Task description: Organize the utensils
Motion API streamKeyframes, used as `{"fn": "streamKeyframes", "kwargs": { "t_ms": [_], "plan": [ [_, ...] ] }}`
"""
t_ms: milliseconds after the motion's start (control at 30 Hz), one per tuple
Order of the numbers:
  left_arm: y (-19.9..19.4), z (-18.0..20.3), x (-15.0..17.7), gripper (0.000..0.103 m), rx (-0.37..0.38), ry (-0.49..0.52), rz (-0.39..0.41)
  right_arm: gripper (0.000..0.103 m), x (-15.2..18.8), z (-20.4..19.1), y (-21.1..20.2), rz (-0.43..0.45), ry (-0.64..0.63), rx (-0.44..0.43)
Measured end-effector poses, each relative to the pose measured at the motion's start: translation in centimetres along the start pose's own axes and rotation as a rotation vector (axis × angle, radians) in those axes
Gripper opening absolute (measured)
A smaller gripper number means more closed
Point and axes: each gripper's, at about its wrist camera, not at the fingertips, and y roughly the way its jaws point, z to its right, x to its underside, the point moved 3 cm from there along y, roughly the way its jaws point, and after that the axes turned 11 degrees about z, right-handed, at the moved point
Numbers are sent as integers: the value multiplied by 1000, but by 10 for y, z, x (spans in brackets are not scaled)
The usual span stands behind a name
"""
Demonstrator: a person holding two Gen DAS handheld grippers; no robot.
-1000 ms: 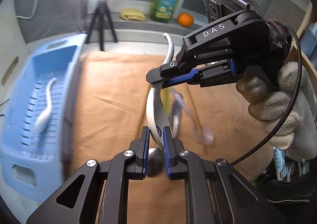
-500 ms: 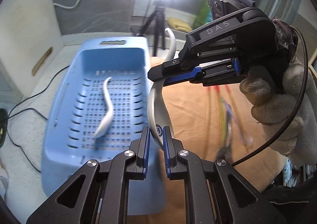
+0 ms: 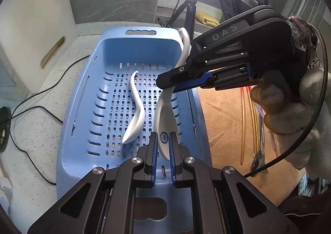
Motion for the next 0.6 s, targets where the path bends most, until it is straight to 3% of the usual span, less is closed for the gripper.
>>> {"fn": "streamKeyframes", "kwargs": {
  "t_ms": [467,600],
  "plan": [
    [-5,5,0,9,-14,-5,15,25,-10,2,-17,43,-50,33],
    [-12,6,-1,9,-20,-12,30,36,-14,-3,-30,75,-78,41]
  ]
}}
